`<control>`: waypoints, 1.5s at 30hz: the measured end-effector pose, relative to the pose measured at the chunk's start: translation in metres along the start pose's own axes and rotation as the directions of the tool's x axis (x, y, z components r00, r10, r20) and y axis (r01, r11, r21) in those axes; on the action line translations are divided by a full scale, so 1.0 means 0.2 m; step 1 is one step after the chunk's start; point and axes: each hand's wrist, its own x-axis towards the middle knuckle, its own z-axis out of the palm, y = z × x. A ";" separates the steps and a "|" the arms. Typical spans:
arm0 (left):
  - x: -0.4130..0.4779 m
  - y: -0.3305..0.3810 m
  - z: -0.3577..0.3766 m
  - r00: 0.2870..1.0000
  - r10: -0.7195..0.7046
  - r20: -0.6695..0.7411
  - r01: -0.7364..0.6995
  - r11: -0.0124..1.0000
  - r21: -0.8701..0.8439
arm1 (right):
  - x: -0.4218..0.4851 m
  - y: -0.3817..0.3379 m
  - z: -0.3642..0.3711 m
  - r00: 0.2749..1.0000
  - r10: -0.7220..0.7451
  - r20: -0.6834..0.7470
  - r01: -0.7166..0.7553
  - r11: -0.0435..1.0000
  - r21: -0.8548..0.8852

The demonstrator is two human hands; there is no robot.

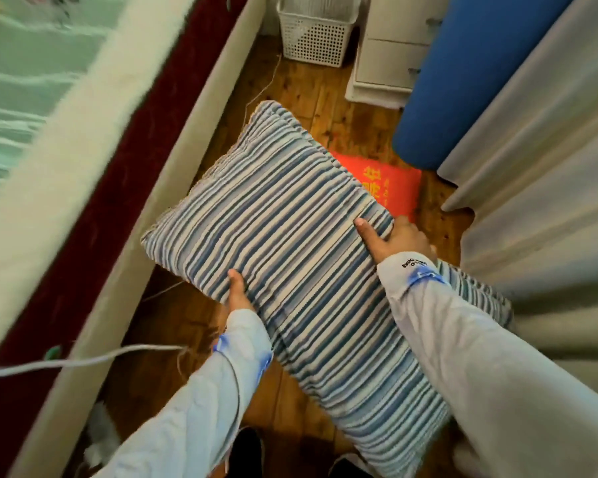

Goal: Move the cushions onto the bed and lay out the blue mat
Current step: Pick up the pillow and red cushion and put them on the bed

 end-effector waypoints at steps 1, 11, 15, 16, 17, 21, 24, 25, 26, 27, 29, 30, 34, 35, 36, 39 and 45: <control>-0.18 0.05 0.06 0.998 0.065 0.001 -0.065 0.995 0.069 | -0.02 -0.13 -0.13 1.000 -0.020 0.012 0.020 1.000 -0.020; -0.43 0.69 0.51 0.907 0.420 0.022 -0.331 0.682 0.652 | -0.02 -1.22 -0.48 0.941 -0.314 0.127 0.332 0.928 -0.168; -0.26 0.99 0.64 0.904 0.423 -0.065 -0.322 0.772 0.548 | 0.03 -1.65 -0.26 0.898 -0.399 0.184 0.433 0.873 -0.222; -0.21 1.08 0.67 0.881 0.457 -0.120 -0.333 0.780 0.529 | 0.02 -1.77 -0.19 0.876 -0.436 0.206 0.477 0.846 -0.239; -0.16 1.17 0.69 0.874 0.460 -0.157 -0.327 0.795 0.511 | 0.01 -1.90 -0.13 0.856 -0.466 0.223 0.513 0.820 -0.255; -0.16 1.48 0.85 0.834 0.481 -0.272 -0.359 0.846 0.395 | -0.05 -2.48 0.13 0.733 -0.611 0.299 0.680 0.675 -0.286; -0.08 1.71 0.91 0.818 0.446 -0.362 -0.361 0.889 0.281 | -0.14 -2.92 0.31 0.578 -0.730 0.365 0.815 0.535 -0.221; -0.04 1.78 0.92 0.820 0.418 -0.391 -0.343 0.906 0.249 | -0.19 -3.07 0.38 0.503 -0.767 0.397 0.863 0.471 -0.182; -0.01 1.85 0.93 0.821 0.400 -0.406 -0.335 0.915 0.225 | -0.23 -3.20 0.45 0.425 -0.795 0.433 0.903 0.406 -0.141; 0.03 1.89 0.94 0.837 0.376 -0.397 -0.313 0.925 0.215 | -0.27 -3.29 0.51 0.364 -0.793 0.489 0.928 0.352 -0.121; 0.10 1.96 0.96 0.877 0.309 -0.368 -0.252 0.948 0.195 | -0.33 -3.35 0.65 0.284 -0.724 0.629 0.958 0.242 -0.155; 0.12 1.98 0.99 0.894 0.263 -0.363 -0.223 0.963 0.148 | -0.33 -3.32 0.71 0.277 -0.674 0.685 0.961 0.197 -0.195; 0.22 2.06 1.10 0.916 0.187 -0.354 -0.150 0.980 0.129 | -0.24 -3.08 0.86 0.260 -0.550 0.793 0.962 0.214 -0.167; 0.24 2.06 1.11 0.915 0.201 -0.349 -0.157 0.976 0.151 | -0.23 -3.06 0.86 0.243 -0.537 0.808 0.964 0.226 -0.139; 0.25 2.05 1.11 0.911 0.219 -0.350 -0.171 0.972 0.162 | -0.21 -3.04 0.85 0.218 -0.536 0.816 0.969 0.222 -0.113; 0.27 1.94 1.07 0.897 0.274 -0.347 -0.215 0.956 0.199 | -0.12 -2.98 0.76 0.192 -0.617 0.763 0.970 0.237 -0.053; 0.23 1.39 1.16 0.835 0.446 -0.322 -0.175 0.770 0.613 | 0.45 -2.43 0.32 0.436 -0.705 0.560 0.854 0.520 -0.011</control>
